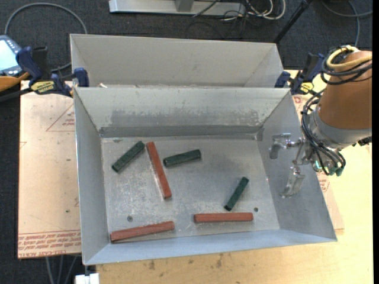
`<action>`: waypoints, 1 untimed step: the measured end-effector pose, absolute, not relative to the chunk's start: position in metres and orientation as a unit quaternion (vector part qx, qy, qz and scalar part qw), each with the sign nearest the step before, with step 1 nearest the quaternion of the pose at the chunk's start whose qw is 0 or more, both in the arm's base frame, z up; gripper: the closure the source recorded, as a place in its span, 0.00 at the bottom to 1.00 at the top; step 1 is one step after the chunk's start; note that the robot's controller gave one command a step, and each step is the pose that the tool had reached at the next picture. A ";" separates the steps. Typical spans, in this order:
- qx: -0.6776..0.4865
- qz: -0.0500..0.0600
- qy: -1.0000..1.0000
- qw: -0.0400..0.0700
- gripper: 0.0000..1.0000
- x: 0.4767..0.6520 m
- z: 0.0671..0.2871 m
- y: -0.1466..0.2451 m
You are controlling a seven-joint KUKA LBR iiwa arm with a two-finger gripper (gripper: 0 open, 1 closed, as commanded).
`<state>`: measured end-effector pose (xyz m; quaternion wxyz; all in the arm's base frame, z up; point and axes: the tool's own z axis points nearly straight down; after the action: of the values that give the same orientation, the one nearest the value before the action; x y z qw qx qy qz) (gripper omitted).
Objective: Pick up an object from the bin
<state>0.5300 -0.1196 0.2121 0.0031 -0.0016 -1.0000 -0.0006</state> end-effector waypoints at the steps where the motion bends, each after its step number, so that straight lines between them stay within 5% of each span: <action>1: 0.184 -0.001 -0.983 -0.001 0.00 0.479 0.105 -0.098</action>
Offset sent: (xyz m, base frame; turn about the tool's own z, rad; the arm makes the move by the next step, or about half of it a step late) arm -0.0513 0.0199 -0.1060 -0.3743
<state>0.4792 -0.0983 0.1045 -0.0008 0.1842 -0.9829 -0.0009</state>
